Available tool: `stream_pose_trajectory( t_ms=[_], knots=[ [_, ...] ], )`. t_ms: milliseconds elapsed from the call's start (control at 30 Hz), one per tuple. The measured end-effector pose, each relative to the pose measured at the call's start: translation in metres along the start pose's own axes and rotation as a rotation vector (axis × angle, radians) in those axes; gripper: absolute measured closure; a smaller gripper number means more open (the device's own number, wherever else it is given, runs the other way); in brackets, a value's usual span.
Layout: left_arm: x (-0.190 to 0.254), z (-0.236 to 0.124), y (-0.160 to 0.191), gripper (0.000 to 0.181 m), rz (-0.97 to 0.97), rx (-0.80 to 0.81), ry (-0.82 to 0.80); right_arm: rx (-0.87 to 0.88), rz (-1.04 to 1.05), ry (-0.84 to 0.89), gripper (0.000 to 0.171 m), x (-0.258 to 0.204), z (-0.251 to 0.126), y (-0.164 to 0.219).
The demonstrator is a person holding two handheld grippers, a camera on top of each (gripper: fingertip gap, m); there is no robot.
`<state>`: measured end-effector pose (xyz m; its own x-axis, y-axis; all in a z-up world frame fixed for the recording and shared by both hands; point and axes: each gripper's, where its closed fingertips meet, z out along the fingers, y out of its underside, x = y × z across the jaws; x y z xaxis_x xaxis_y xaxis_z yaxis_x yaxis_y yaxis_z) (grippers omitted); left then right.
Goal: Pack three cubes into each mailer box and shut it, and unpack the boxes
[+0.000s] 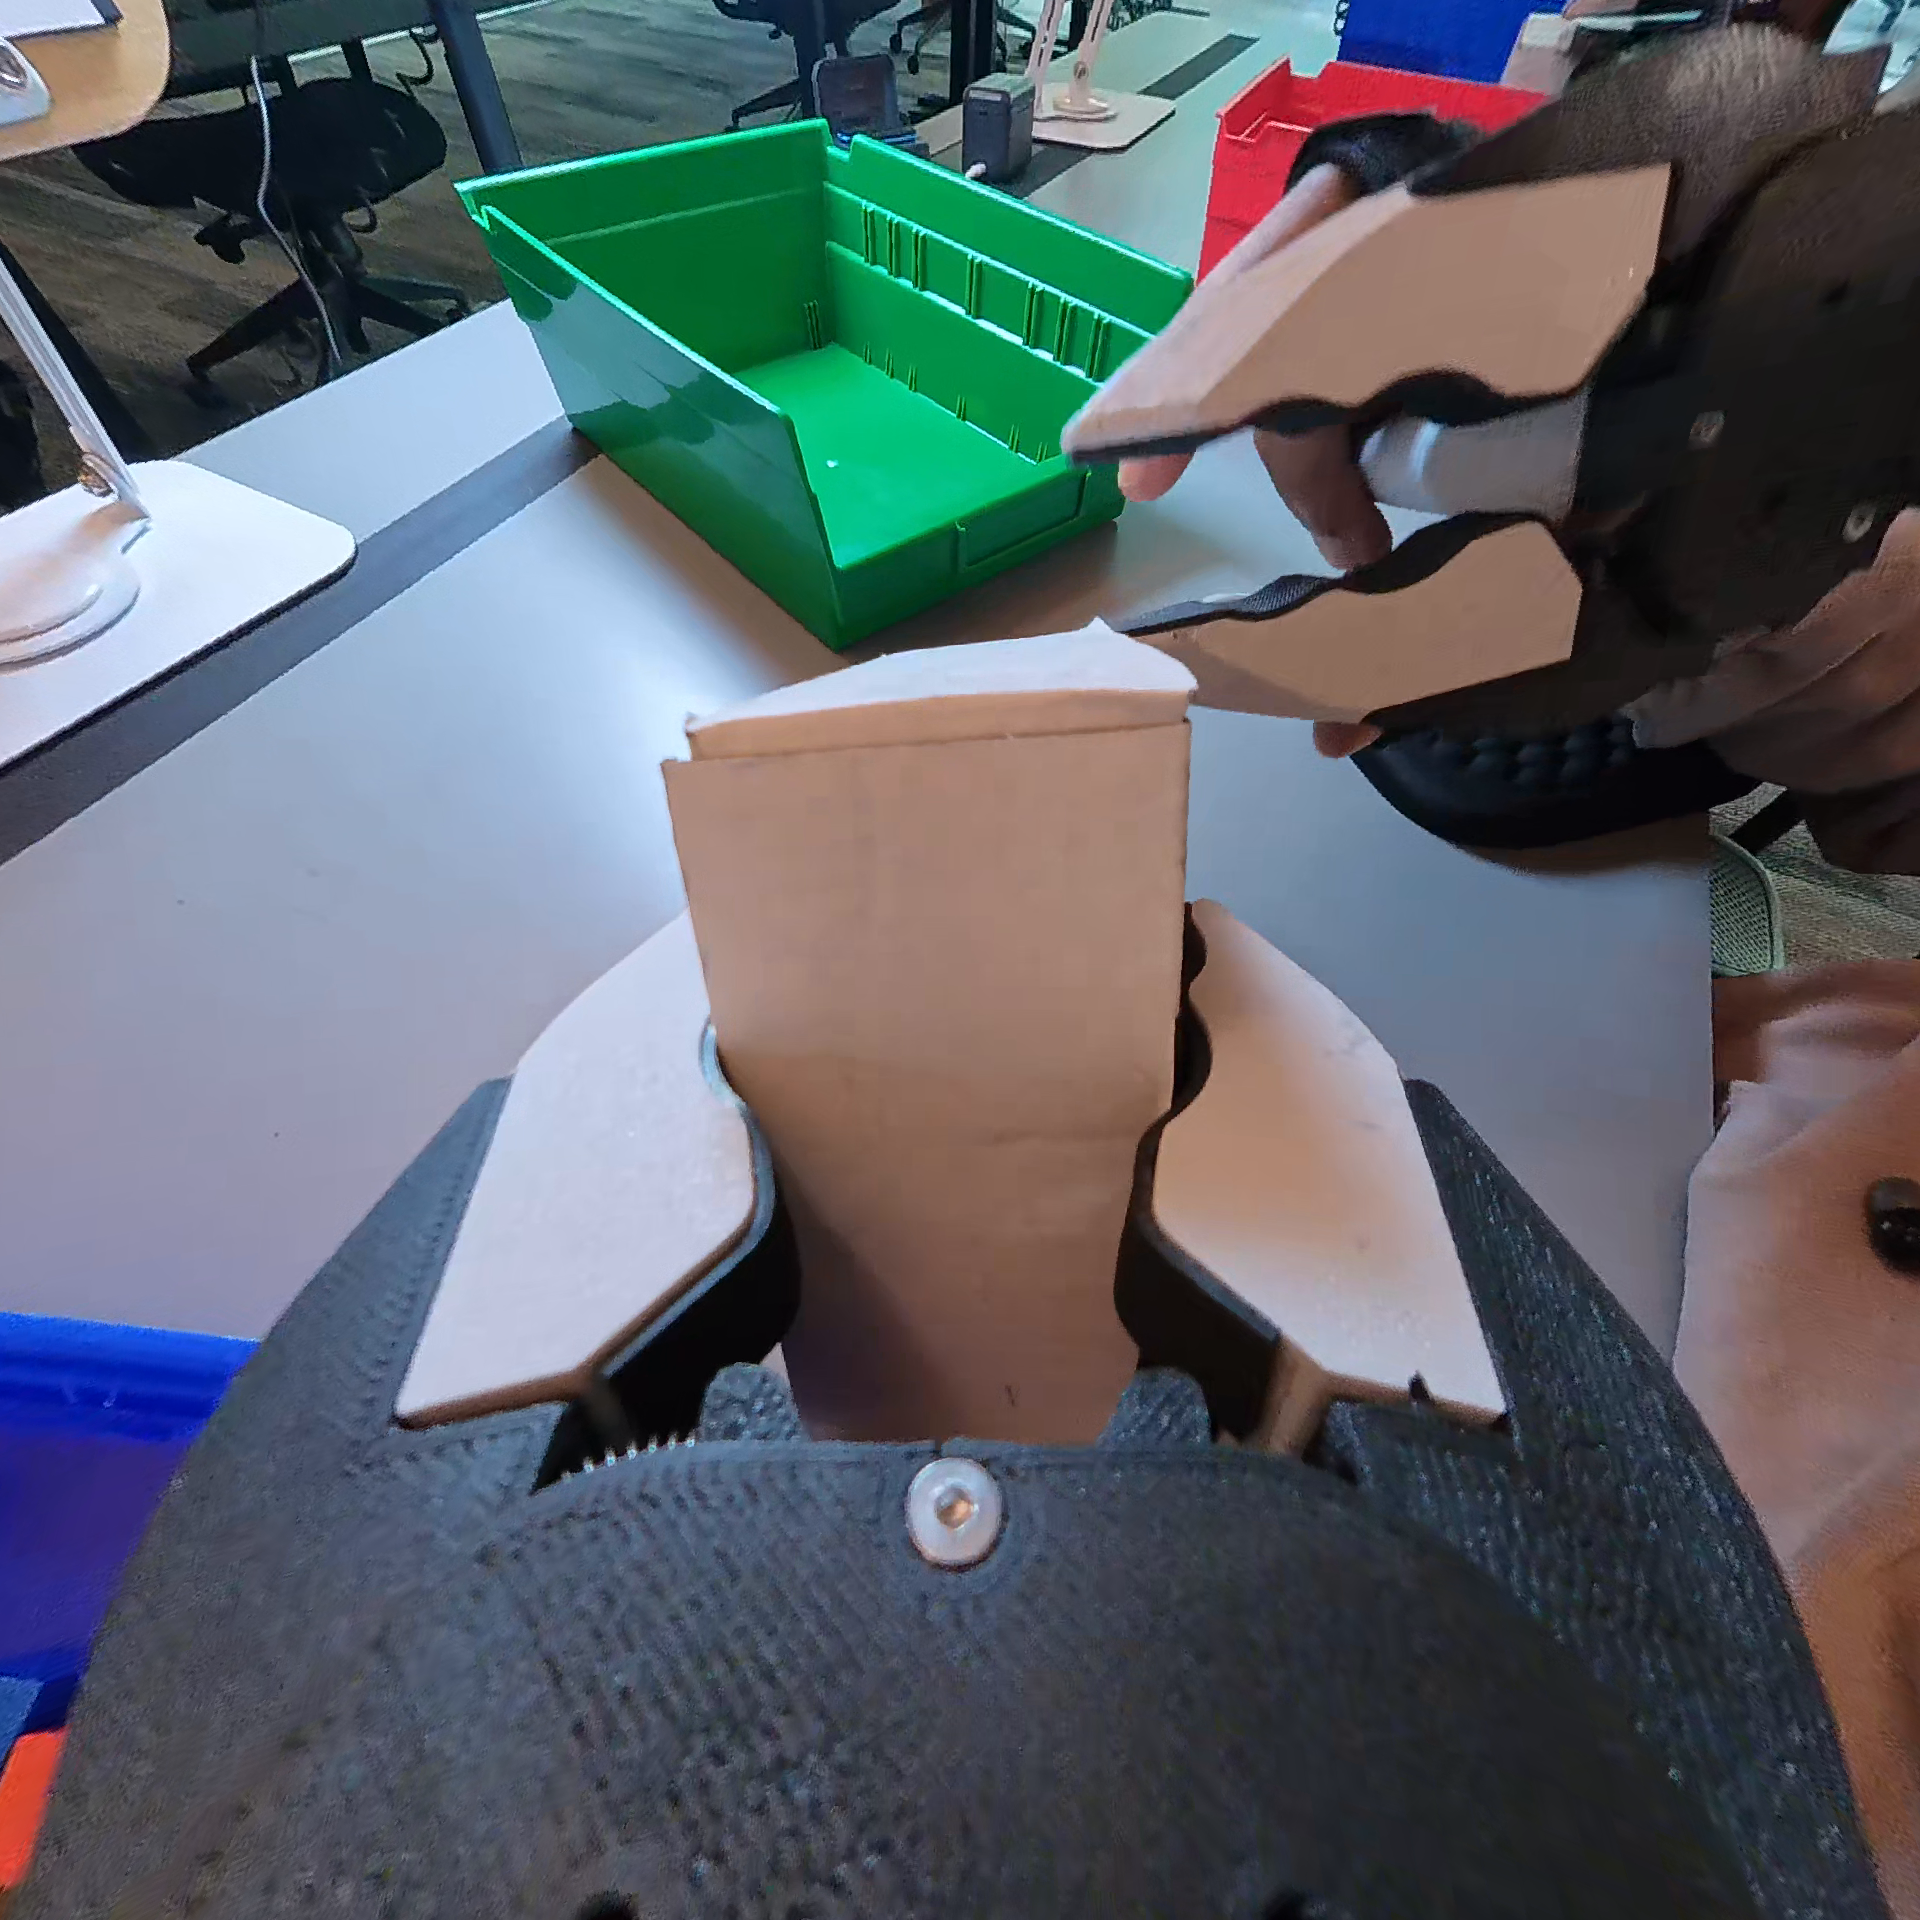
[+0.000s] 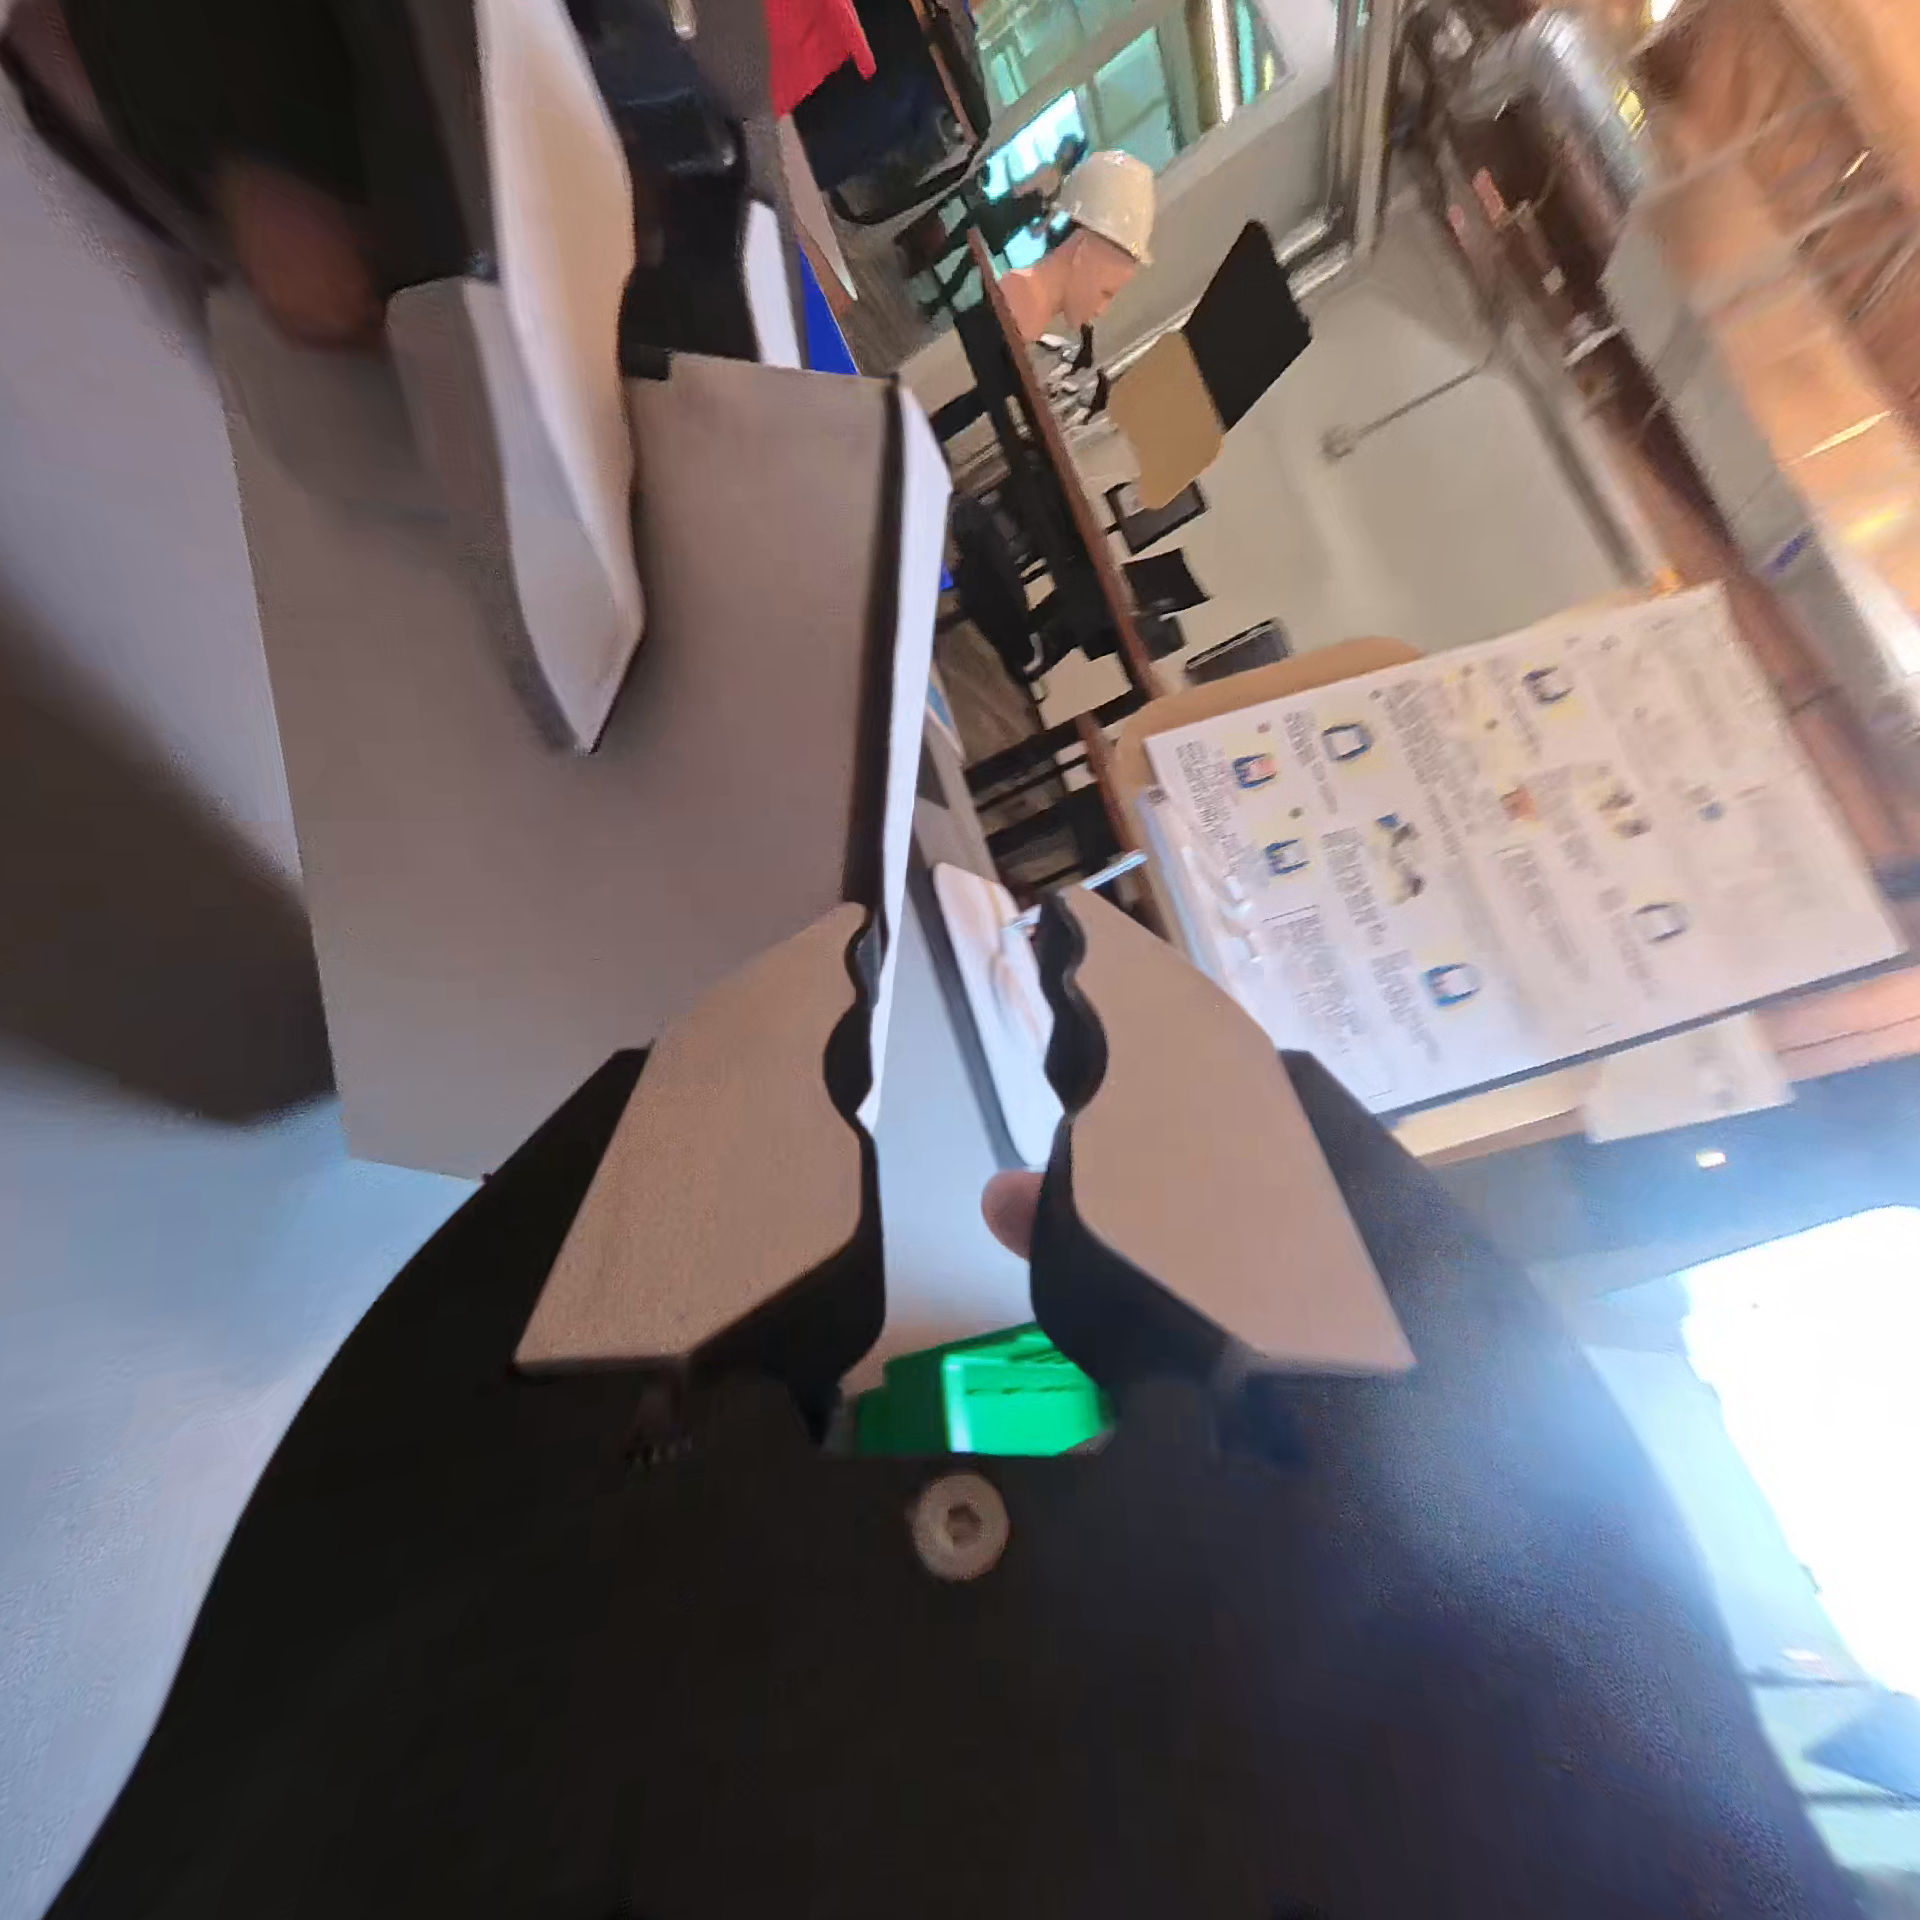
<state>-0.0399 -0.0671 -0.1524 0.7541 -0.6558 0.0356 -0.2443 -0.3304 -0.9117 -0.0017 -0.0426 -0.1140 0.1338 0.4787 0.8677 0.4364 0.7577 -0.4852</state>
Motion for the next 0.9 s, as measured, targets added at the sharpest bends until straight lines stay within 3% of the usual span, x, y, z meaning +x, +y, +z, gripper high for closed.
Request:
stream_pose_trajectory(
  t_ms=[67, 200, 467, 633, 733, 900],
  knots=[
    [0.001, -0.001, -0.002, 0.104, -0.016, 0.016, 0.013, 0.010, -0.032, 0.031, 0.153, -0.002, -0.001, -0.003],
    [0.004, -0.003, -0.004, 0.104, -0.040, 0.040, 0.033, 0.013, 0.177, 0.013, 0.156, 0.002, -0.002, -0.007],
    [0.006, 0.001, -0.001, 0.105, -0.065, 0.012, 0.029, -0.059, -0.052, -0.078, 0.158, -0.010, 0.000, 0.001],
    [0.014, 0.001, -0.002, 0.105, -0.002, 0.024, 0.051, -0.035, 0.074, -0.191, 0.152, -0.010, -0.004, 0.000],
    [0.020, 0.000, -0.006, 0.105, 0.004, 0.050, 0.081, 0.012, 0.245, -0.256, 0.166, -0.010, -0.007, -0.005],
    [0.020, -0.003, -0.012, 0.104, 0.128, 0.078, 0.036, 0.003, 0.004, -0.190, 0.170, -0.001, -0.012, -0.012]
  ],
)
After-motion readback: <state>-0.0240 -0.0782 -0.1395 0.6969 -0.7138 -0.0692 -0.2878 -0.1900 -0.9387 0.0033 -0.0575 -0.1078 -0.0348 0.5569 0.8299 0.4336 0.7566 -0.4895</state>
